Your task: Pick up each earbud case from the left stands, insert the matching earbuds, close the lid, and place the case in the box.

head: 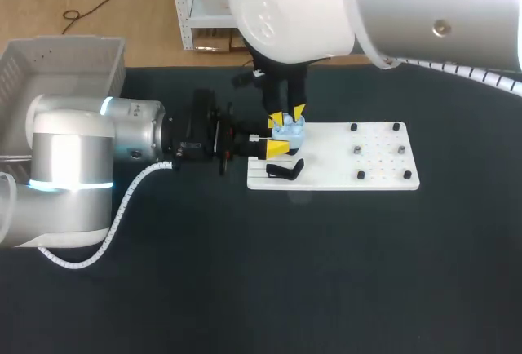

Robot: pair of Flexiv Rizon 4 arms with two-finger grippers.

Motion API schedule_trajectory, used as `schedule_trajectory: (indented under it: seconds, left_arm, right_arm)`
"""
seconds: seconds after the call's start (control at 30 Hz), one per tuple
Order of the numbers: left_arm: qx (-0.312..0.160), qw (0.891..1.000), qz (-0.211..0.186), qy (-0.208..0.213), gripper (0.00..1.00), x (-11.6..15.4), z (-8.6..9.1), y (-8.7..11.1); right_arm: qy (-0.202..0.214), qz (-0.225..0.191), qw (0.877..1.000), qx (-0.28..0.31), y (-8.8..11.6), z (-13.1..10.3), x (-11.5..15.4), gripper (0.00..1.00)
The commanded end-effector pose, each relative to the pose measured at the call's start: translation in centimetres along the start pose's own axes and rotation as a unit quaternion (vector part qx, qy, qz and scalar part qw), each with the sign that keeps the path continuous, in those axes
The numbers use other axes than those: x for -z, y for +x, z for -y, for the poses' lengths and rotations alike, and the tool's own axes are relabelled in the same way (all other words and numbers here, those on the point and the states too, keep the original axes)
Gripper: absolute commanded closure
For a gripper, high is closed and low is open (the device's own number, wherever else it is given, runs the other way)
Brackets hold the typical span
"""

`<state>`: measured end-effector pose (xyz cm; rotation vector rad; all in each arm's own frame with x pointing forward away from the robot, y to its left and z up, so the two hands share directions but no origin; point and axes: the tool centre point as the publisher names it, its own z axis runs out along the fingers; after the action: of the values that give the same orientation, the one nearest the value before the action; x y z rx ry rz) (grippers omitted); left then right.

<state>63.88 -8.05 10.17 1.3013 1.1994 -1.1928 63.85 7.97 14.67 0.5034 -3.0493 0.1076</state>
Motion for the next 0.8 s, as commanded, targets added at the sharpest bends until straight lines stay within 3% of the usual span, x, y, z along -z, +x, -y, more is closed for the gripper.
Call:
schedule_trajectory:
  seconds: [0.03,0.27,0.8]
  left_arm:
    - [0.0,1.0,0.0,0.0,1.0,0.0,0.0,0.0]
    - [0.0,1.0,0.0,0.0,1.0,0.0,0.0,0.0]
    - [0.0,1.0,0.0,0.0,1.0,0.0,0.0,0.0]
  right_arm:
    - [-0.001,0.008,1.0,-0.002,0.1,0.1,0.0,1.0]
    - [0.005,0.024,1.0,-0.01,0.2,0.2,0.4,1.0]
    - [0.05,0.11,0.991,-0.065,2.0,0.1,1.6,1.0]
